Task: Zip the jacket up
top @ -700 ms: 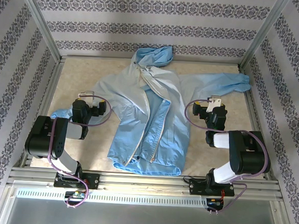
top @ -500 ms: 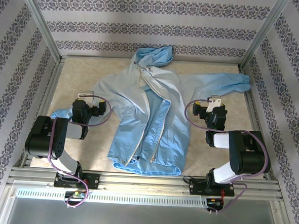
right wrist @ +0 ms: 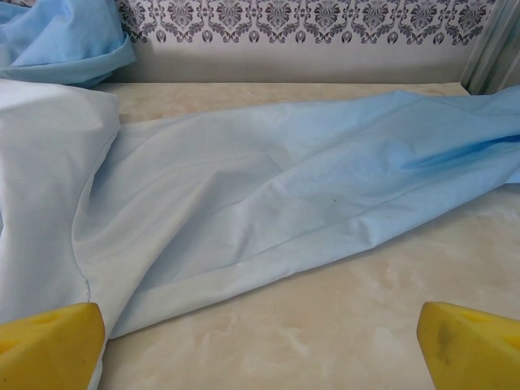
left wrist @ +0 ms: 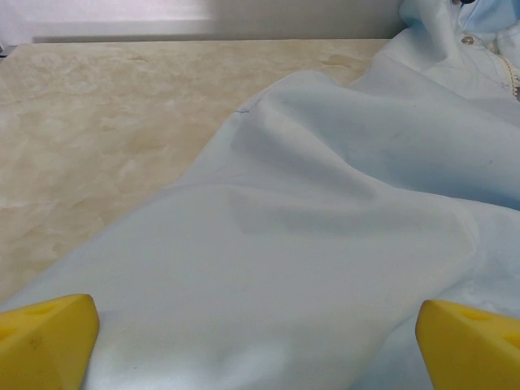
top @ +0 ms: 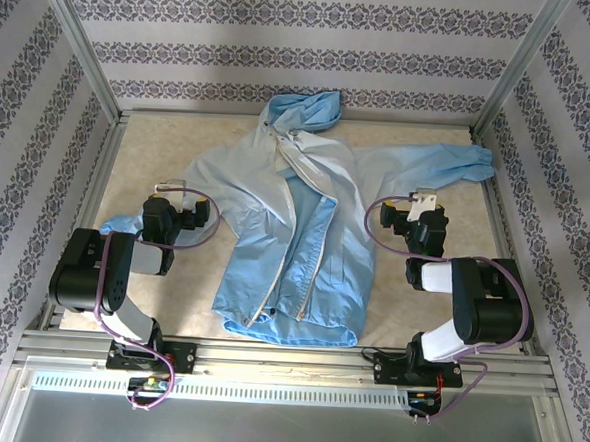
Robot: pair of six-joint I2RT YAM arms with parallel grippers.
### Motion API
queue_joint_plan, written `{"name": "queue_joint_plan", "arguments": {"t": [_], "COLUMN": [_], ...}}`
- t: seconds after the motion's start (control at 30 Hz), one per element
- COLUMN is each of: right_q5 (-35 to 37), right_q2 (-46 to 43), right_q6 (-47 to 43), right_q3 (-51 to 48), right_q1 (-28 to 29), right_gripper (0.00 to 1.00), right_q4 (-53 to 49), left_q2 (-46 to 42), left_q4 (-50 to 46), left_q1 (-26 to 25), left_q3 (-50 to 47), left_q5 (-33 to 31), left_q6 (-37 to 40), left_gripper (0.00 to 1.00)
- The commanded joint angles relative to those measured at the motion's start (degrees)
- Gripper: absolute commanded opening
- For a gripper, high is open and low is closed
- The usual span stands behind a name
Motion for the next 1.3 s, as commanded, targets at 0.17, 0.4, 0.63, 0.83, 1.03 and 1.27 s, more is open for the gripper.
{"name": "queue_joint_plan", "arguments": {"t": [0.17, 0.4, 0.63, 0.83, 1.03, 1.27], "right_q5": [0.08, -0.06, -0.16, 0.13, 1.06, 6.53], "right_q2": [0.26, 0.25, 0.34, 0.0, -6.9, -18.6], "right_q6": [0.57, 0.6, 0.76, 0.86, -2.44, -2.51], "right_q3": [0.58, 0.56, 0.67, -0.26, 0.82, 11.07], "right_q1": [0.08, 0.04, -0.01, -0.01, 2.63, 9.96], "right_gripper": [0.98, 0.98, 0.98, 0.98, 0.98, 0.95], "right_q4": [0.63, 0.71, 0.62, 2.01, -5.62, -31.68], "left_q2": [0.14, 0.19, 0.14, 0.22, -3.43, -15.8], "left_q4": [0.78, 0.69, -0.16, 0.03, 1.25, -20.52], "left_q1": [-0.33, -0.33, -0.17, 0.31, 0.29, 0.2], "left_q3": [0.5, 0.57, 0.91, 0.92, -1.28, 5.4], "left_q5": [0.45, 0.45, 0.92, 1.65, 0.8, -1.34], "left_q6": [0.54, 0.54, 0.39, 0.19, -0.17, -3.55], "left_gripper": [1.0, 1.0, 1.0, 1.0, 1.0, 0.92]}}
